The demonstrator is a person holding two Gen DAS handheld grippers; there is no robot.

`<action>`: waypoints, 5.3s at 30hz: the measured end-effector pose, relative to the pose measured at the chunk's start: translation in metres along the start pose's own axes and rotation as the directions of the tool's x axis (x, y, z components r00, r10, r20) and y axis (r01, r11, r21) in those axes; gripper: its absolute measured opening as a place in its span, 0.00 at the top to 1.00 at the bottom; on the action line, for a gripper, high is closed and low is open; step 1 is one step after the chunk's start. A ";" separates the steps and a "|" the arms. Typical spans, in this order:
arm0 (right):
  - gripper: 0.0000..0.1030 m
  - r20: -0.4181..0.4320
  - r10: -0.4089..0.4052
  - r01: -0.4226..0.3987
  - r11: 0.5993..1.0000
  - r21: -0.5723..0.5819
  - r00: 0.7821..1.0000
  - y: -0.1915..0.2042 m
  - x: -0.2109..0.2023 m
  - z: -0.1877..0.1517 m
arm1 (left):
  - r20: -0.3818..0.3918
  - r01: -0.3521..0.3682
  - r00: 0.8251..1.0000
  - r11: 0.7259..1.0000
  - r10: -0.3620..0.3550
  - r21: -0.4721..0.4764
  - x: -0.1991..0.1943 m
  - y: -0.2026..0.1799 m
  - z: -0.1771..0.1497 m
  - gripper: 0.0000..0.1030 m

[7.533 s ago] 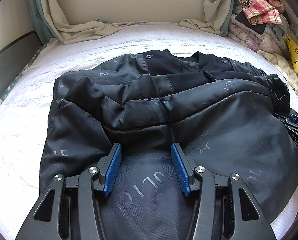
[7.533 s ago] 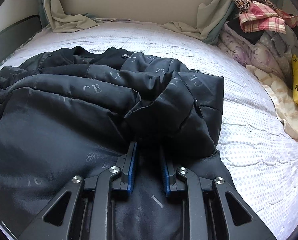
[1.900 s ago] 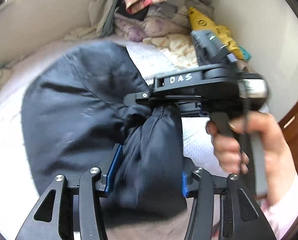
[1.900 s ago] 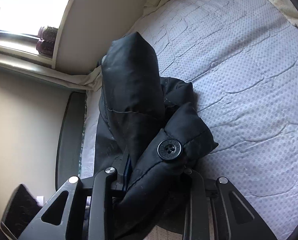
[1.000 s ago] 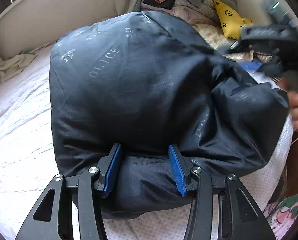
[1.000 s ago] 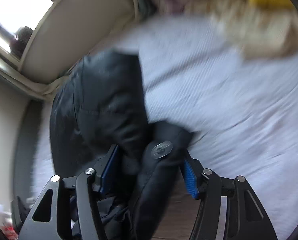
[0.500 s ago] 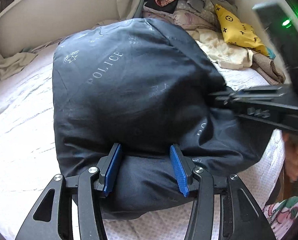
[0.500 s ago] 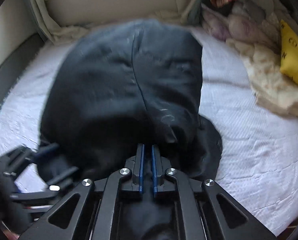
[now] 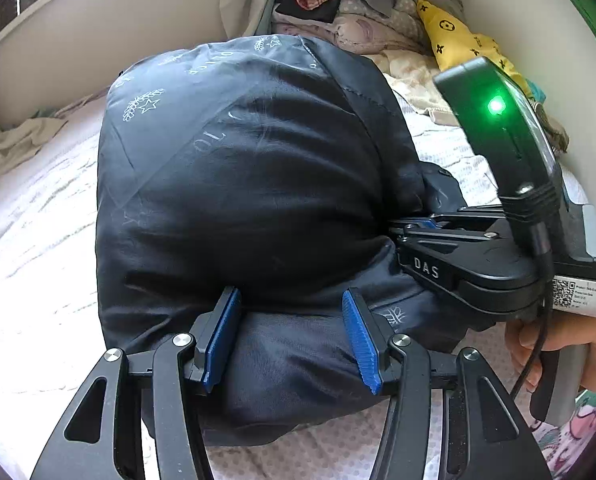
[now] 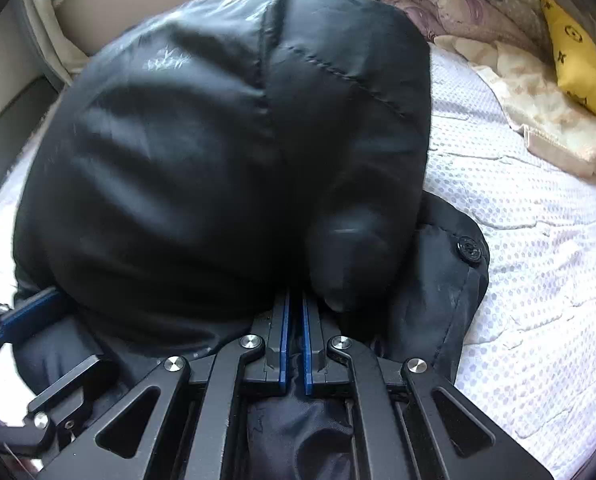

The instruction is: Fold large clothes

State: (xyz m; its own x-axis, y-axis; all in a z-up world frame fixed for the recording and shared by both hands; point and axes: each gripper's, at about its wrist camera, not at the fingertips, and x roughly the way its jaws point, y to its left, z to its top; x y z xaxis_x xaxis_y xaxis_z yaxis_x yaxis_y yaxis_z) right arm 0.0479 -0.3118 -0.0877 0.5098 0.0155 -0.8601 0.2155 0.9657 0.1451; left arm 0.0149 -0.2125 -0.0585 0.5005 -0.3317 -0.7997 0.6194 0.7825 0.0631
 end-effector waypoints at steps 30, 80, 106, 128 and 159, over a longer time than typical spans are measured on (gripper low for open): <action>0.98 0.033 0.120 -0.124 0.980 0.156 0.992 -0.004 0.014 0.146 | 0.021 -0.020 1.000 0.999 0.020 0.039 0.000 0.002 -0.007 0.41; 0.32 -0.034 0.345 -0.303 0.864 0.402 0.938 -0.058 0.011 0.027 | -0.017 0.100 0.994 0.955 -0.109 -0.278 -0.043 0.136 0.030 0.03; 0.47 0.046 0.498 -0.457 0.749 0.480 0.866 -0.081 0.027 0.014 | 0.156 0.515 0.848 0.716 -0.507 -0.472 0.023 0.146 0.011 0.38; 0.53 0.036 0.719 -0.702 0.666 0.250 0.694 0.122 0.031 0.055 | 0.294 0.458 0.889 0.687 -0.352 -0.563 -0.085 0.333 -0.063 0.44; 0.85 0.113 0.340 -0.286 0.897 -0.337 0.934 0.203 -0.040 0.031 | 0.077 -0.102 0.987 0.923 0.140 -0.372 -0.115 0.268 -0.107 0.13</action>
State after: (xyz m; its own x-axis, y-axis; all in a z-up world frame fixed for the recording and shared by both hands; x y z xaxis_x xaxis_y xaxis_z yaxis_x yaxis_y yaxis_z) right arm 0.0969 -0.1242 -0.0087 0.6431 0.3136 -0.6986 -0.2328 0.9492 0.2118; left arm 0.0588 0.0920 -0.0138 0.6273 -0.2580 -0.7348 0.2956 0.9518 -0.0818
